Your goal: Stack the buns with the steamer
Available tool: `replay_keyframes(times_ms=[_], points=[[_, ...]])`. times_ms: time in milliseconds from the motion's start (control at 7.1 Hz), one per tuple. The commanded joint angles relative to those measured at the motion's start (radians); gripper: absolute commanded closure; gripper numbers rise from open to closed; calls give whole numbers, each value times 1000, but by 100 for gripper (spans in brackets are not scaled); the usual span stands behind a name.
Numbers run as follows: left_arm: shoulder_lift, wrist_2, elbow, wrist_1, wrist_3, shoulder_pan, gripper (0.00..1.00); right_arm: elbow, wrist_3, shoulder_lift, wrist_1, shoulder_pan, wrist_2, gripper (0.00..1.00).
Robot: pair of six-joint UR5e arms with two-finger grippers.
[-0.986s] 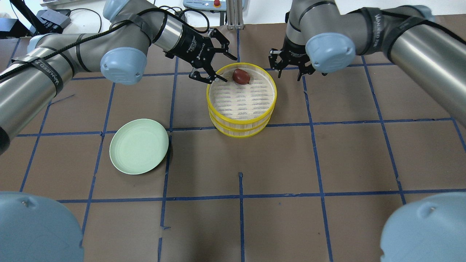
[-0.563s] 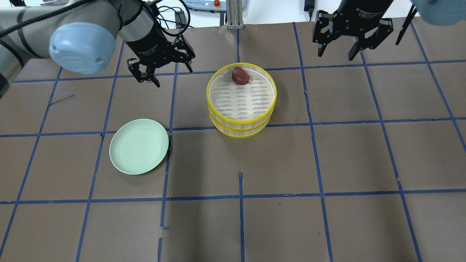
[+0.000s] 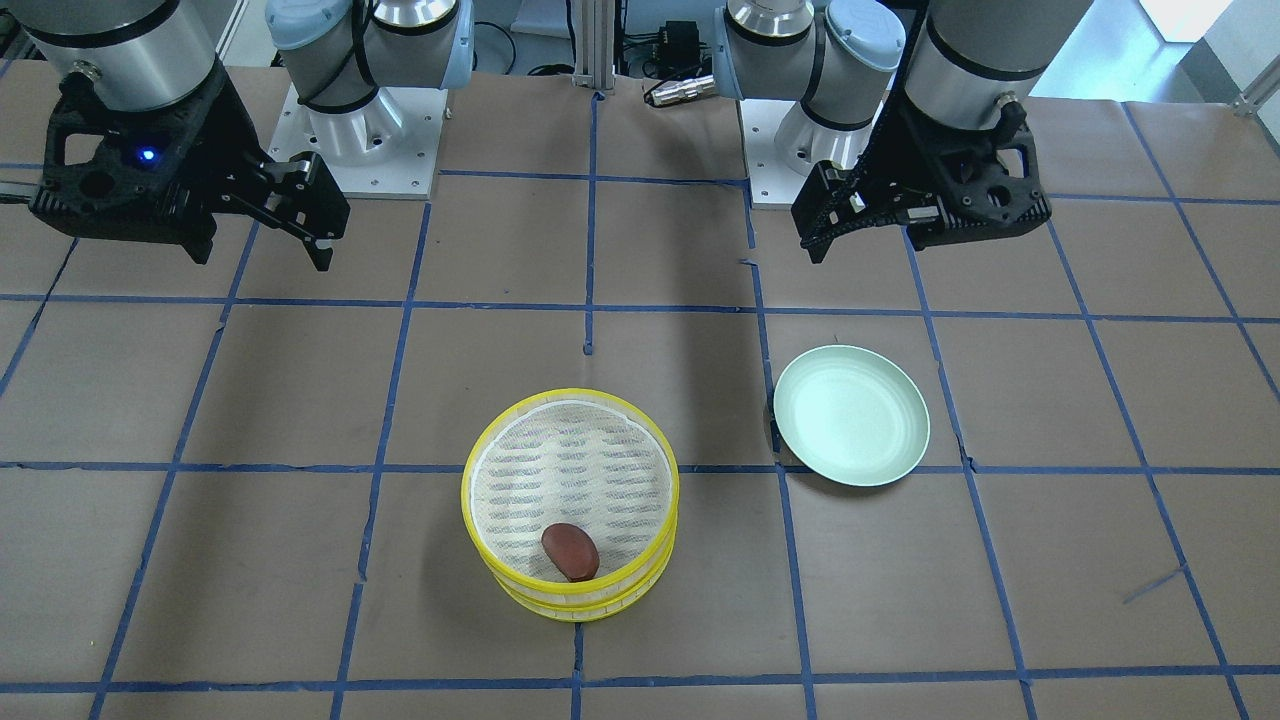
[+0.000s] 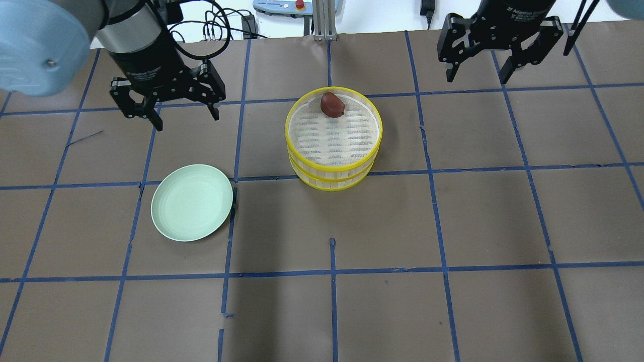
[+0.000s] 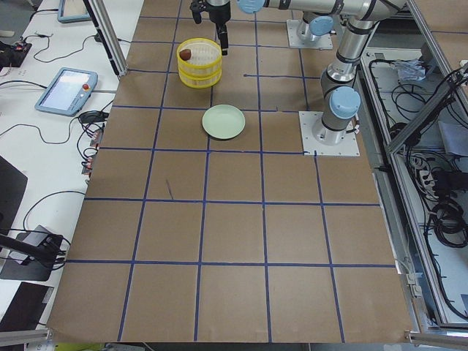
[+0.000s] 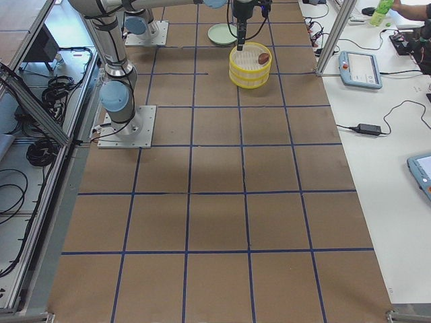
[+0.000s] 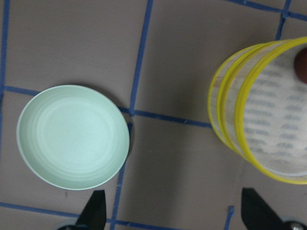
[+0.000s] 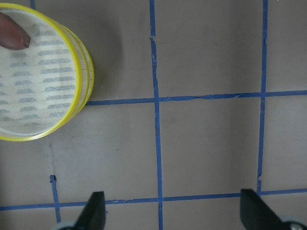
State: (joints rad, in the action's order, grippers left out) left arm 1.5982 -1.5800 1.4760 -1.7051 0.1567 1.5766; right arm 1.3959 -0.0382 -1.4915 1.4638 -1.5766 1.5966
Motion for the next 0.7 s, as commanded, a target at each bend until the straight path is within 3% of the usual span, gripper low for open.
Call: replay_keyframes(times_ms=[0,563], points=[[-20,-5,7,-8,-31,-9,0,5,8,-12,1,-6,5,0],[-32,-9,24,-8,-32,-10,0,11,9,-16,1,-6,5,0]])
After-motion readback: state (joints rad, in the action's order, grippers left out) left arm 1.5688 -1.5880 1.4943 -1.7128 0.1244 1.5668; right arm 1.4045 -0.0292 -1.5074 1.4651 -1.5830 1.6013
